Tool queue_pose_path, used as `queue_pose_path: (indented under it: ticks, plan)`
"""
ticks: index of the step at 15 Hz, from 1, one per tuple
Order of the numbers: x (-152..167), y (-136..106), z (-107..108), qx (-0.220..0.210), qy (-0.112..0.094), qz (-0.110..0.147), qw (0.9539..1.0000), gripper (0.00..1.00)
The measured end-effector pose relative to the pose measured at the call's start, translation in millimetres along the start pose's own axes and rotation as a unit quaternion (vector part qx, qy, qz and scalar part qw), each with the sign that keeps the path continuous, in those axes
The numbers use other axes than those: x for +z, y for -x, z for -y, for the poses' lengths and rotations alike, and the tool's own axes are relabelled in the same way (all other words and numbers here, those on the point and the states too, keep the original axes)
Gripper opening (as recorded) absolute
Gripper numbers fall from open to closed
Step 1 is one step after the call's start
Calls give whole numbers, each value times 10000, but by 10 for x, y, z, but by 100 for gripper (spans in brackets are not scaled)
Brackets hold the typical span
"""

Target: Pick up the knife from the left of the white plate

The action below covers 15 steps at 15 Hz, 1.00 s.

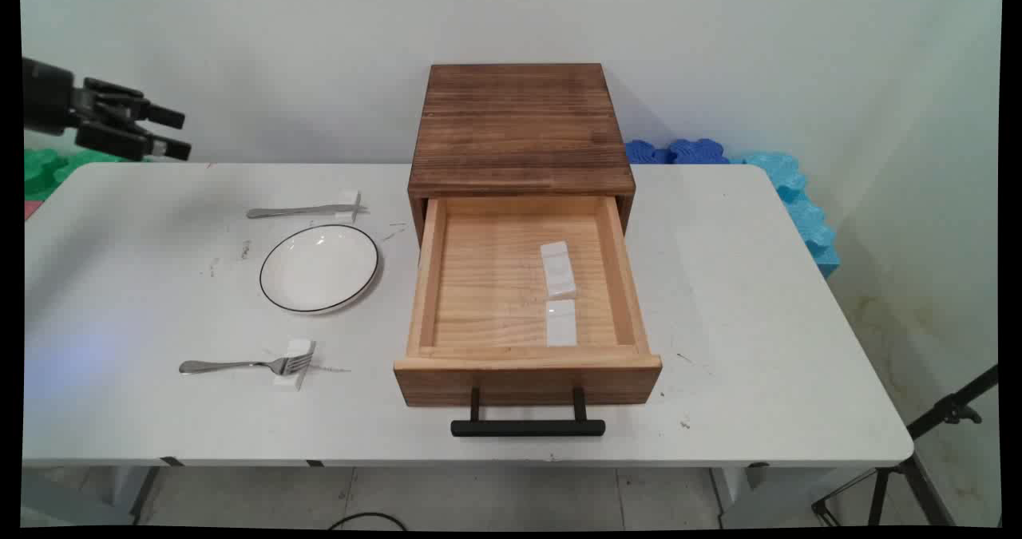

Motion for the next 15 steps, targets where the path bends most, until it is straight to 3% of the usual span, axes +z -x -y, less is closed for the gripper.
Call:
queue_pose_path:
  ticks: [8, 12, 15]
  plan:
    - [477, -311, 224, 450, -285, 581, 9969, 100]
    - [792, -429, 376, 861, -290, 1004, 9908, 100]
    - [1016, -497, 478, 1250, -245, 1341, 9827, 100]
